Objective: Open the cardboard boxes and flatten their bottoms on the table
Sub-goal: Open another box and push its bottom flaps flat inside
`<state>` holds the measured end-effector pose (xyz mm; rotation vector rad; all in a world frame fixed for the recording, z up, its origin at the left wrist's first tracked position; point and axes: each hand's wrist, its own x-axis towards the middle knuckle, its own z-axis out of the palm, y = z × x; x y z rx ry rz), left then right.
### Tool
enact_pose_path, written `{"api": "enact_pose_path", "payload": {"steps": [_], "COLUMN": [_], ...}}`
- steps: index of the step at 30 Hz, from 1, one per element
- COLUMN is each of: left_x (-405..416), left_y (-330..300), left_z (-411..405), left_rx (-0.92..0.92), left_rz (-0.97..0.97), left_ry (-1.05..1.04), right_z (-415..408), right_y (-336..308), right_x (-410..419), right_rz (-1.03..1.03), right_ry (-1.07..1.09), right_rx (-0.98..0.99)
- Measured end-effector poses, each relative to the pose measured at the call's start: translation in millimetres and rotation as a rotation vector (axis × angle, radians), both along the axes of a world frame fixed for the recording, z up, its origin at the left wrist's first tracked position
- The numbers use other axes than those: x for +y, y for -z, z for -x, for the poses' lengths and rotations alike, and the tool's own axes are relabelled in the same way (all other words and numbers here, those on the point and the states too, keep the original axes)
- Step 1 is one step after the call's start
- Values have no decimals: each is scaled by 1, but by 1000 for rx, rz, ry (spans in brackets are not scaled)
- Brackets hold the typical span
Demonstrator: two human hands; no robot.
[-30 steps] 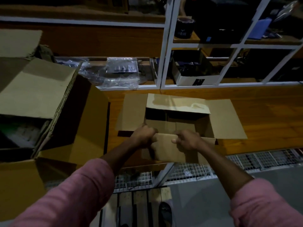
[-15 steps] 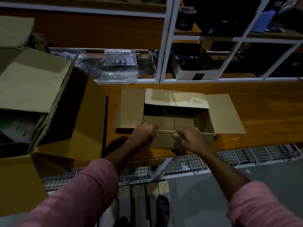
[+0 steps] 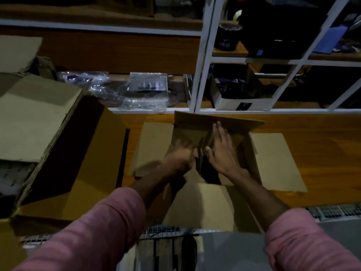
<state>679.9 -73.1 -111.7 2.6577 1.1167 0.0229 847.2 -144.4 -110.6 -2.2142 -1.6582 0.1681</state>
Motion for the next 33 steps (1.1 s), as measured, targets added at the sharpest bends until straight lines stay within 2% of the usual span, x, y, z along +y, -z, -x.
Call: {"api": "enact_pose_path", "payload": {"steps": [5,8,12,17,23,26,29,33], "left_x": [45,63,74,74,69,62,44,-3], "left_y": [-5,9,38,50,53,49,35,11], "left_z": [-31,-45,-52,-45,-43,-37,-27,2], "left_rx": [-4,99,123,125,34,58,63,87], "left_rz": [-100,-96,-127,-255,-269,-200,-195,-75], "left_ry": [-102,-108,-127,-78,-55,-76,-100,41], "right_z": [-39,-50,-60,-66,-65,-64,-52,-29], "right_y": [4,12,24,35,29,19,14,5], "right_x": [45,64,77,85,79,66,39,-17], "right_rz": [66,106,161,117,114,142,47,84], "right_ry": [-8,3,-14,46,15,-64,-36,-25], "right_rx": [-110,-199,-231,-195,-109,-79,-66,101]}}
